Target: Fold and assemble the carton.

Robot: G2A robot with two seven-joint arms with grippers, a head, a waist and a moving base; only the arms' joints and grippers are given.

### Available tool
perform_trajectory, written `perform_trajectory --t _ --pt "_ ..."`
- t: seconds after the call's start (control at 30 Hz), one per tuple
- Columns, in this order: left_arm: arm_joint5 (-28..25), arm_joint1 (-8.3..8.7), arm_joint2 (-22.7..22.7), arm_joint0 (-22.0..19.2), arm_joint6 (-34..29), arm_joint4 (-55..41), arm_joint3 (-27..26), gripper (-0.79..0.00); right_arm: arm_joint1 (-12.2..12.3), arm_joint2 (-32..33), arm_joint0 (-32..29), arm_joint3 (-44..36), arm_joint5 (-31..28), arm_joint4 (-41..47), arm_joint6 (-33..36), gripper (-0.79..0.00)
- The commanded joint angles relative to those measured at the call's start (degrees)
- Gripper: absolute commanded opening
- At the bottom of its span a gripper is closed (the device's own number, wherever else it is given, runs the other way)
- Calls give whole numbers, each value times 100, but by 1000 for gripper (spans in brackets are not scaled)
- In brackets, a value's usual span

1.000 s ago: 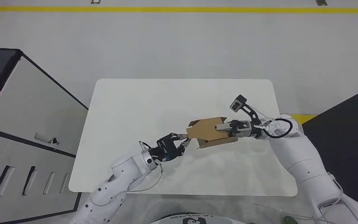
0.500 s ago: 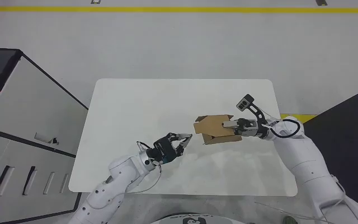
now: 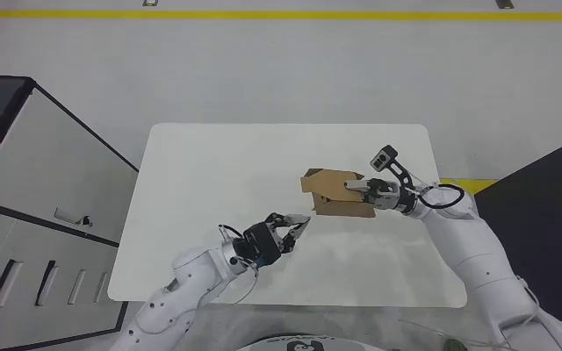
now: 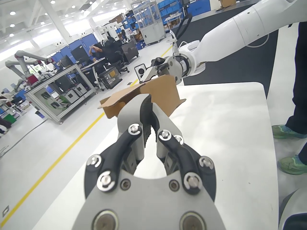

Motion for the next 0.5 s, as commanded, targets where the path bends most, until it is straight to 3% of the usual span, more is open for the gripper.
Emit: perform_trajectory --t 0.0,0.47 --pt "36 -4 38 -13 -34 10 4 -785 -9 -21 -3 -38 -43 -37 43 -785" --pt "144 -37 193 -216 -238 -116 225 -785 -25 87 -101 -46 -365 155 650 -785"
